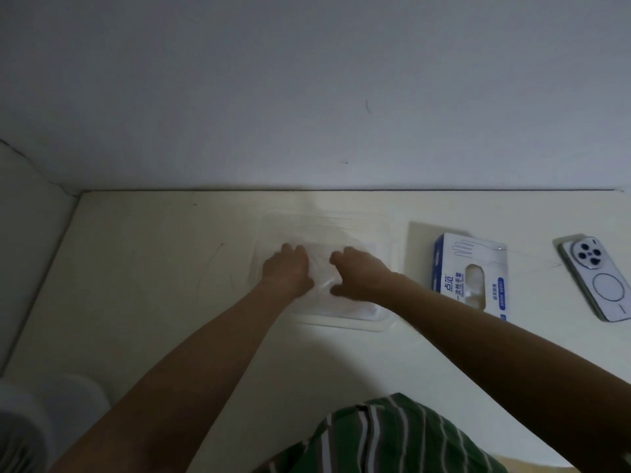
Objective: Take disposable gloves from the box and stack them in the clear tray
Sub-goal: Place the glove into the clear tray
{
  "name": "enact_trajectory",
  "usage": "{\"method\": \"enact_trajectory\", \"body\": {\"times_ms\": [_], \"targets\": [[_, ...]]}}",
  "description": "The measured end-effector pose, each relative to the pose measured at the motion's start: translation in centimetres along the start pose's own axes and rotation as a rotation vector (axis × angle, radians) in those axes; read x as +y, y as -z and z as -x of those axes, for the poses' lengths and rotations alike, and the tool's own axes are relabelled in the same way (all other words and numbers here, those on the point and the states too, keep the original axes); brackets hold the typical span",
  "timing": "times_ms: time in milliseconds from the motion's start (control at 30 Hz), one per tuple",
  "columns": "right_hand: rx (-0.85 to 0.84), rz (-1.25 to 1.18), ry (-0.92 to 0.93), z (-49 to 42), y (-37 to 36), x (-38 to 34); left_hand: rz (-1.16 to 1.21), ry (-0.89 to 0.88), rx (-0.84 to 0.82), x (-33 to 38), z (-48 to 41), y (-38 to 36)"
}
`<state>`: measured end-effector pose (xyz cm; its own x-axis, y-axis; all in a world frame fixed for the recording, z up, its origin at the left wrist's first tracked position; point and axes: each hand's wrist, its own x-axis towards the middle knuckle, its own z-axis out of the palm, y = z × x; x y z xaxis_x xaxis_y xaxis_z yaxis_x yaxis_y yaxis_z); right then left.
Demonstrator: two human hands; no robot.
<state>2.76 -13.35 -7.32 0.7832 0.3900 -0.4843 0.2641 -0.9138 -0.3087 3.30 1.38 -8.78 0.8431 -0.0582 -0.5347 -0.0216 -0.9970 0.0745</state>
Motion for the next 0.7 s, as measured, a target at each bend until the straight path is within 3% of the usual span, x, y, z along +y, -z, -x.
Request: {"method": "enact_trajectory", "body": {"times_ms": [133,300,400,500,700], "targets": [[0.247,-0.210,0.153,2.5,3.9,1.3,0.103,-0.048,0.358,2.6,1.3,2.5],[0.549,-0.406,-0.018,6.9,5.3,7.9,0.312,-0.265,0.489,10.0,3.0,4.6],[0.519,-0.390,-0.208,9.8,3.6,12.6,0.348,-0.448,0.429,15.0,3.9,4.0],[0.437,-0.329,-0.345,12.0,0.9,16.1,0.304,-0.538,0.258,19.2,3.9,2.0],[0.299,-0.070,-0.376,12.6,-3.1,18.2,0.198,-0.438,-0.035,22.3,2.6,-2.4]]}}
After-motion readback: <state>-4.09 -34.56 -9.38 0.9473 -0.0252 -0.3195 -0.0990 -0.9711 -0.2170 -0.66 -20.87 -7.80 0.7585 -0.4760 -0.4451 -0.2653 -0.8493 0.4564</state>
